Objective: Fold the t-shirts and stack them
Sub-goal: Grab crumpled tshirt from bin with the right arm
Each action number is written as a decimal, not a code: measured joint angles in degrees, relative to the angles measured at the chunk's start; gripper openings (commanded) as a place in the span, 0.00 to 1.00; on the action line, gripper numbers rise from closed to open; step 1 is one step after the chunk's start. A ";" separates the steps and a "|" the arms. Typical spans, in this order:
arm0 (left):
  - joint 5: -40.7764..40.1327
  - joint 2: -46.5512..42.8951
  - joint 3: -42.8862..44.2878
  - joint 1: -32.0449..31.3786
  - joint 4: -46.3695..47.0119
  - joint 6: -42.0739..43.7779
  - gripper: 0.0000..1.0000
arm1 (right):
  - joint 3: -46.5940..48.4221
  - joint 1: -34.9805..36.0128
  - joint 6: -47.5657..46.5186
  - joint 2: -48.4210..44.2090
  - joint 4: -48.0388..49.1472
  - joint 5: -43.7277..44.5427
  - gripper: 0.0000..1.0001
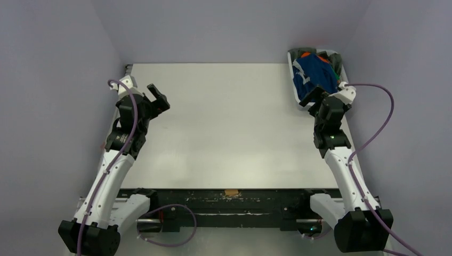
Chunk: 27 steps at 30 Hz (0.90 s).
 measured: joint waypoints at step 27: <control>1.09 2.47 0.09 0.00 -4.15 -2.01 1.00 | 47.08 -11.30 -9.33 53.81 -13.60 -7.08 0.82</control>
